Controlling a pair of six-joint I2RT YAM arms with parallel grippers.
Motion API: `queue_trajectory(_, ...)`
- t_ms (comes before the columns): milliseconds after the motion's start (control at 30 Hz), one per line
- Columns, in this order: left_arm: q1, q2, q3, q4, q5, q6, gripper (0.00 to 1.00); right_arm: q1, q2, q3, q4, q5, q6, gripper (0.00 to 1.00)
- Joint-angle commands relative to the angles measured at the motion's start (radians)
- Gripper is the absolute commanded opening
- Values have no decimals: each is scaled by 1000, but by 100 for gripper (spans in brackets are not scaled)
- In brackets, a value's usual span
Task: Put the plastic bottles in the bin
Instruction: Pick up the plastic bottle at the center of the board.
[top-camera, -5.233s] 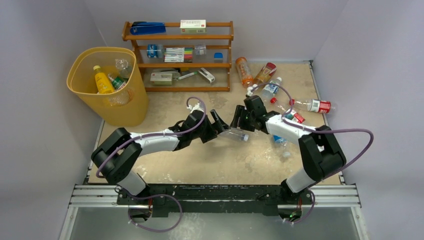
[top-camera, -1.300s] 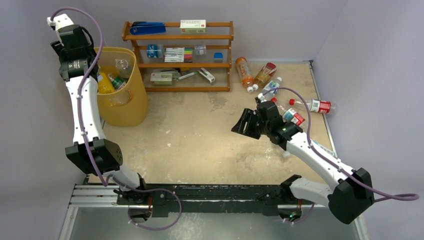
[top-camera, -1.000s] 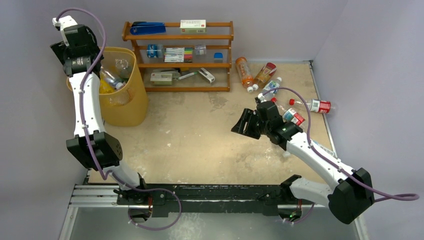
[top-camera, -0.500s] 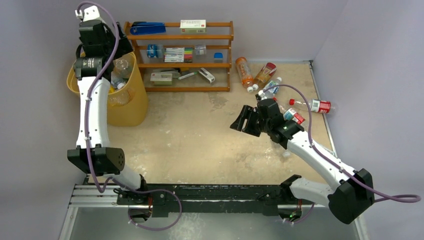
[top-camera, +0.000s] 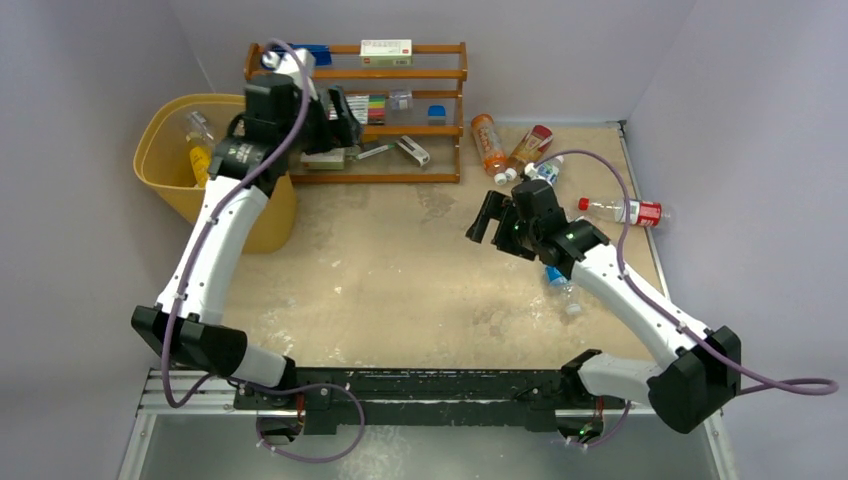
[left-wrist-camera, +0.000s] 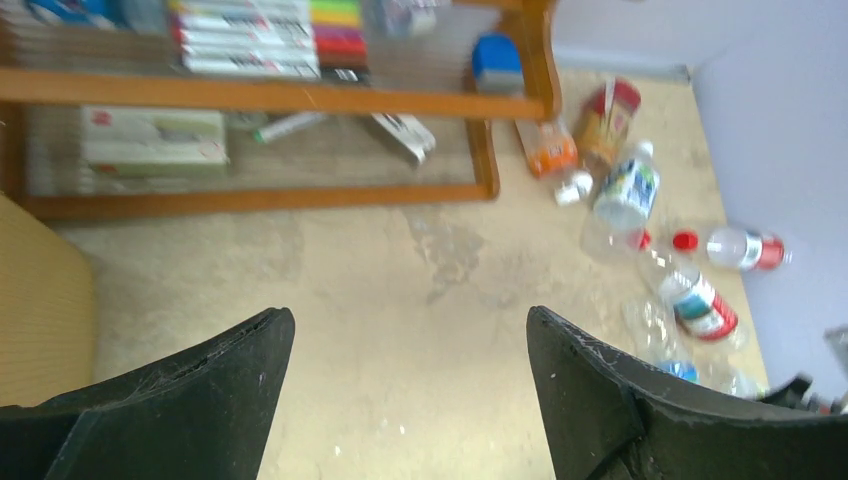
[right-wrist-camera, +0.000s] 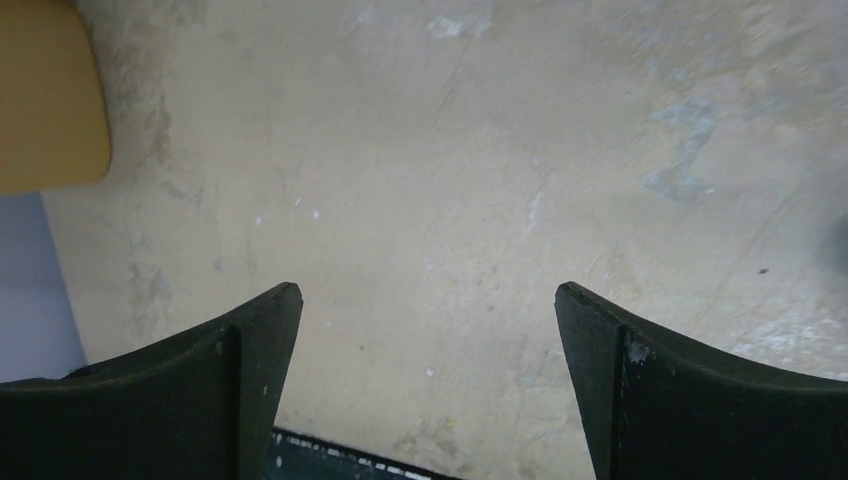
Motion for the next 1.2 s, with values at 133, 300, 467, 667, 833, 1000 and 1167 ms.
queue_trajectory(133,-193,-30,-175,103,-63,-47,87,-278,35,22,-39,99,-126,98)
queue_trajectory(300,-236,-37,-258,135,-71,-56,87,-332,101,77,-97,245,-183,96)
queue_trajectory(467,-272,-42,-325,155,-79,-59,88,-339,189,78,-131,390,-211,96)
queue_trajectory(667,-280,-54,-372,148,-92,-43,88,-339,249,37,-113,427,-227,96)
queue_trajectory(833,-280,-66,-395,142,-96,-37,88,-339,299,35,-78,385,-249,96)
queue_trajectory(1000,-281,-67,-402,139,-88,-33,88,-339,376,35,-36,319,-274,96)
queue_trajectory(1167,-284,-69,-394,112,-99,-19,88,-338,412,11,15,256,-287,91)
